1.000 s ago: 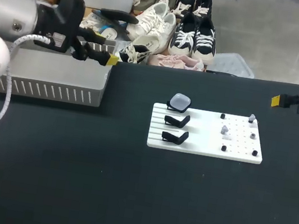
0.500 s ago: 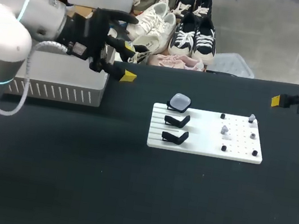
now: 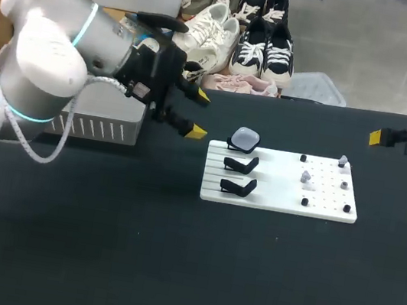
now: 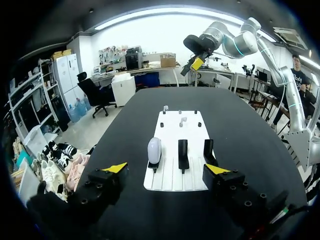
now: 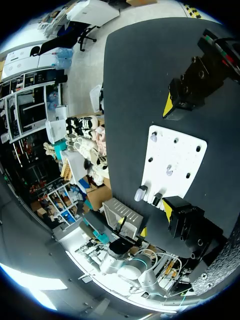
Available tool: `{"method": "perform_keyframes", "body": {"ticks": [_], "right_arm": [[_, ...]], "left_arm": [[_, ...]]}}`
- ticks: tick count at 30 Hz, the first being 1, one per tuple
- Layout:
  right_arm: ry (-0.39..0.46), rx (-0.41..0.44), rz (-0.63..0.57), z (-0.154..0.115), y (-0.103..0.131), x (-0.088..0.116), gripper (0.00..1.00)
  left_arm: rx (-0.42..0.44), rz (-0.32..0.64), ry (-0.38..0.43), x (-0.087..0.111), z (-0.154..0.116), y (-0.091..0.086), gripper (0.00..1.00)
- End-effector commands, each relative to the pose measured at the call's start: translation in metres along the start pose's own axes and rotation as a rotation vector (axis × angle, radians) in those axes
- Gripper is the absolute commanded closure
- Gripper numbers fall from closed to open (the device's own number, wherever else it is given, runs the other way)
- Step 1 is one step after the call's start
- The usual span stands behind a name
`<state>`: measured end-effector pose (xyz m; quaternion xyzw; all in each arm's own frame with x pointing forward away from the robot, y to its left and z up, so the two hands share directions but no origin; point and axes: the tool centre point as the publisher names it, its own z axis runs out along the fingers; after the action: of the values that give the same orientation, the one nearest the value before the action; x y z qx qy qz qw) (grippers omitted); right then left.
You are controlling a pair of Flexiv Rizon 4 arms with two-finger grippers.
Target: Pick up each earbud case from the left stands, insert the matching earbuds, close the lid, and place the case in the box.
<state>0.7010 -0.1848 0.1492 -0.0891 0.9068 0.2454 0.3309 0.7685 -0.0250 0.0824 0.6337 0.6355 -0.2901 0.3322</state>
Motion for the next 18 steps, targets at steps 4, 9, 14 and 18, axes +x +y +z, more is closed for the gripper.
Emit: {"method": "perform_keyframes", "body": {"ticks": [4,9,14,18], "right_arm": [[0.001,-0.001,-0.001,0.0,0.0,0.0,0.0],[0.001,-0.001,-0.001,0.0,0.0,0.0,0.0],[0.001,-0.001,-0.001,0.0,0.0,0.0,0.0],[0.001,-0.001,-0.001,0.0,0.0,0.0,0.0]], "left_arm": [[0.044,0.006,-0.008,0.004,0.027,0.018,0.0],[0.08,-0.019,-0.03,0.003,0.032,0.023,0.0],[0.116,-0.029,-0.052,0.005,0.038,0.021,0.0],[0.131,-0.034,-0.057,0.009,0.046,0.018,0.0]]}}
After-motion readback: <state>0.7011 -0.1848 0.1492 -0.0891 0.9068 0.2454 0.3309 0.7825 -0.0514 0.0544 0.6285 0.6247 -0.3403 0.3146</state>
